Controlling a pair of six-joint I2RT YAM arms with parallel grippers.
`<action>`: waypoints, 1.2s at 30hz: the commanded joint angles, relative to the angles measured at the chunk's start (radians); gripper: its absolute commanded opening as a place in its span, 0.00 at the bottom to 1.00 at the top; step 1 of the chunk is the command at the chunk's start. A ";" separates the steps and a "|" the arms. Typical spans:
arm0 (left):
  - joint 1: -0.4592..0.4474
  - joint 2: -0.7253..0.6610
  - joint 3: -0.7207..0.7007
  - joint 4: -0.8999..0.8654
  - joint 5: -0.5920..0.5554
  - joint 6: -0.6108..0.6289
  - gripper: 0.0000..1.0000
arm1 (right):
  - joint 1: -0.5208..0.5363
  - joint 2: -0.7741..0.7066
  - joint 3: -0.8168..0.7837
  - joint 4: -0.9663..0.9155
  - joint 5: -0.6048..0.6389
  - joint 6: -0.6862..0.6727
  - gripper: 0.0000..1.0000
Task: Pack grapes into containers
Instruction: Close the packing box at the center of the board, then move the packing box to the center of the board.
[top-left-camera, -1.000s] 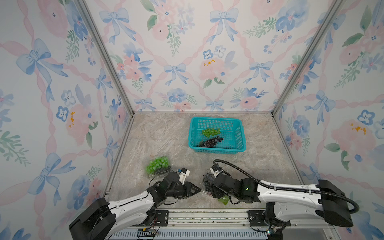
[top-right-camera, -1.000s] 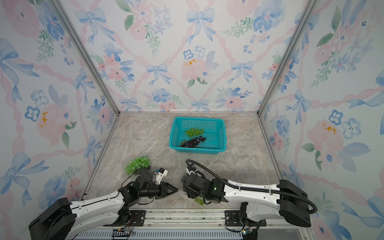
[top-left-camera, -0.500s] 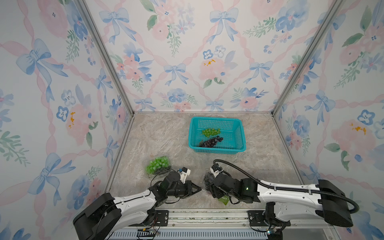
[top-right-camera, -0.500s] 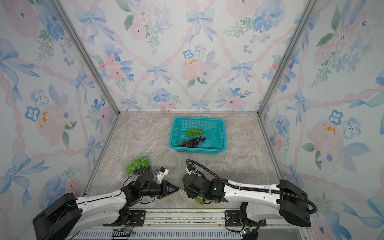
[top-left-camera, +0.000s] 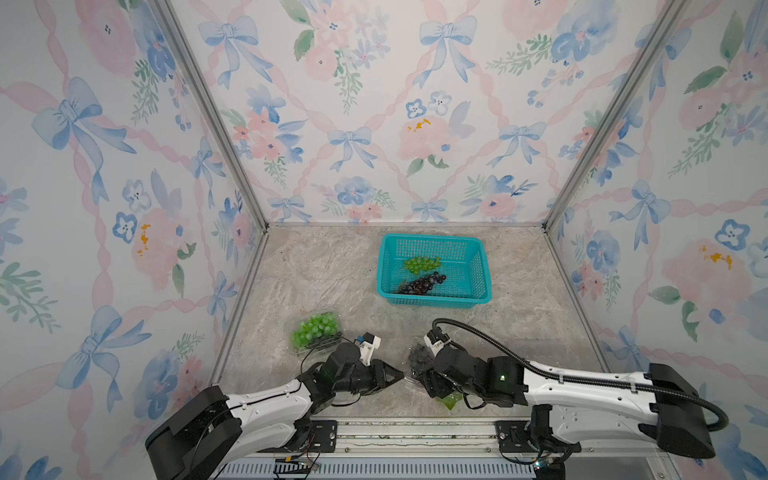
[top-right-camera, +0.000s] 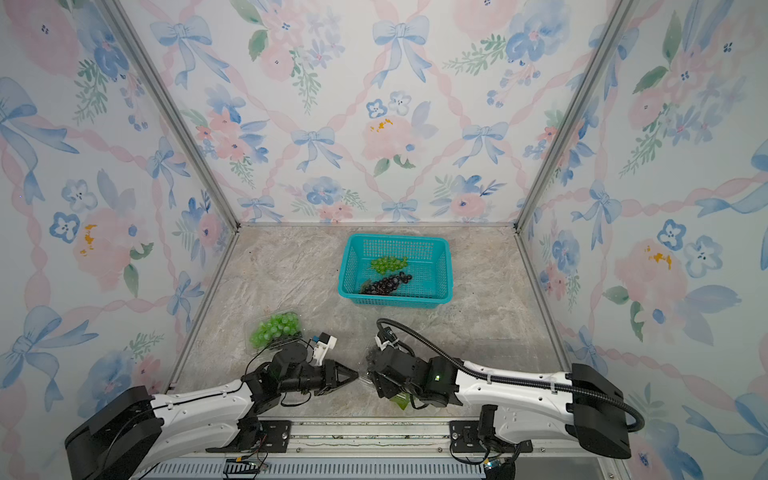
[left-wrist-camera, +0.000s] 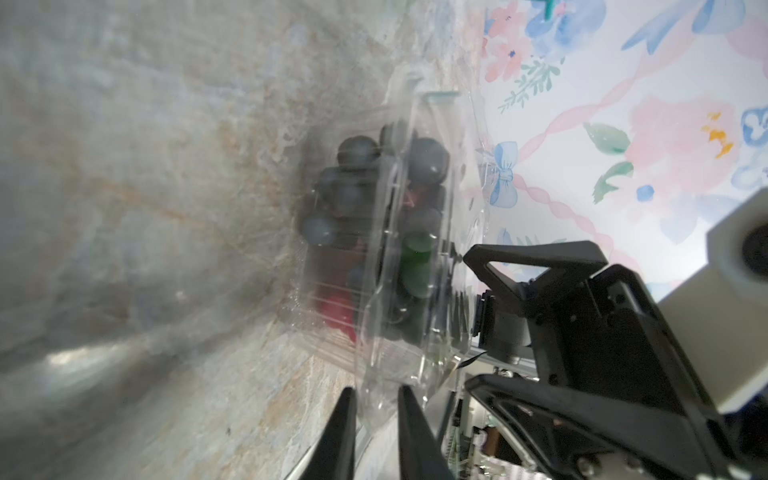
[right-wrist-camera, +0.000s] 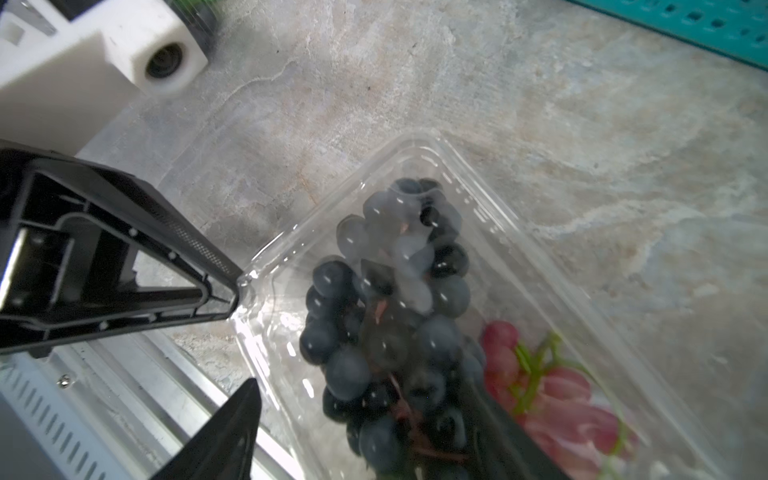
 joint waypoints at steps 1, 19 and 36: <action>0.016 -0.037 0.026 -0.003 -0.014 0.008 0.41 | -0.050 -0.121 -0.023 -0.116 -0.055 0.028 0.81; 0.093 -0.047 0.144 -0.098 0.032 0.089 0.44 | -0.244 -0.570 -0.372 -0.026 -0.333 0.297 0.98; 0.156 -0.109 0.257 -0.342 -0.113 0.225 0.46 | -0.369 -0.041 -0.150 0.370 -0.576 0.111 0.95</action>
